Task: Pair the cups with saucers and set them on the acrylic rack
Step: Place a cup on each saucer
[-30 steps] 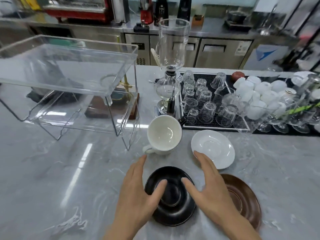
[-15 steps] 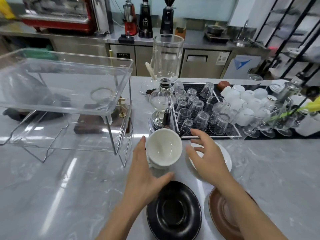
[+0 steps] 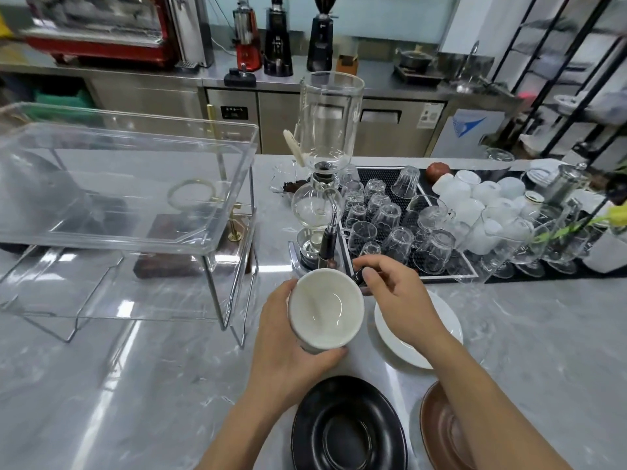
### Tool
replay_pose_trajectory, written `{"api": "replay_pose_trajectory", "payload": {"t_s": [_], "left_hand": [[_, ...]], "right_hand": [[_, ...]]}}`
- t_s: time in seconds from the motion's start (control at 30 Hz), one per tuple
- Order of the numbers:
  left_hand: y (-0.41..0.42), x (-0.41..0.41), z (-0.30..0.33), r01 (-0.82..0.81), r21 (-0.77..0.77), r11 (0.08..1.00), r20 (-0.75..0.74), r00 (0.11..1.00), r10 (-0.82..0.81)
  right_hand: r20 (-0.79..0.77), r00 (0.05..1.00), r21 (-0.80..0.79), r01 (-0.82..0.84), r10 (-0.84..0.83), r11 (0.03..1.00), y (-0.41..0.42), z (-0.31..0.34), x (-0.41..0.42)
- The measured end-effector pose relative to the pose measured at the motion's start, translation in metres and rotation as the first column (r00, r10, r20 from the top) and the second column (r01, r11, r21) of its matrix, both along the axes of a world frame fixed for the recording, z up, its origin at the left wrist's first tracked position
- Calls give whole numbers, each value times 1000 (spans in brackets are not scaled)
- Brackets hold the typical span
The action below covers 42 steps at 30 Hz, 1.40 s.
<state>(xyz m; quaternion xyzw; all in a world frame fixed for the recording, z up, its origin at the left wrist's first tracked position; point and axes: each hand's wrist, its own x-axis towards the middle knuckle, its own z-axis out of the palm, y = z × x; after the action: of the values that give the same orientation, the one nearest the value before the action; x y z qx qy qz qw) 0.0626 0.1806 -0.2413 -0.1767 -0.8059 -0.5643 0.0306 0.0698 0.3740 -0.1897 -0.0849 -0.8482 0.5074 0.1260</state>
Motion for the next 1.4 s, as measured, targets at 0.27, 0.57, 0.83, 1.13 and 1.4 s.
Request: {"api": "replay_pose_trajectory", "payload": {"t_s": [0.27,0.57,0.83,1.13,1.4], "left_hand": [[2,-5,-15,-8,43,999,80,997,4],[-2,-8,-21,-25,87,996,98,995,17],[-11,-4,-2,27,142,989,23,999,-31],[-16,4,16,54,154,987,-46,998,-48],[-18,13,24,111,262,959,-44,994,-103]], "right_hand": [[18,997,-24,-80,81,996,2,2,0],[-17,998,-118,-64,62,991,-4,0,0],[-68,995,-139,-80,71,987,-6,10,3],[-98,985,-142,-156,143,978,-4,27,17],[-104,981,-179,-179,162,967,-1,39,35]]}}
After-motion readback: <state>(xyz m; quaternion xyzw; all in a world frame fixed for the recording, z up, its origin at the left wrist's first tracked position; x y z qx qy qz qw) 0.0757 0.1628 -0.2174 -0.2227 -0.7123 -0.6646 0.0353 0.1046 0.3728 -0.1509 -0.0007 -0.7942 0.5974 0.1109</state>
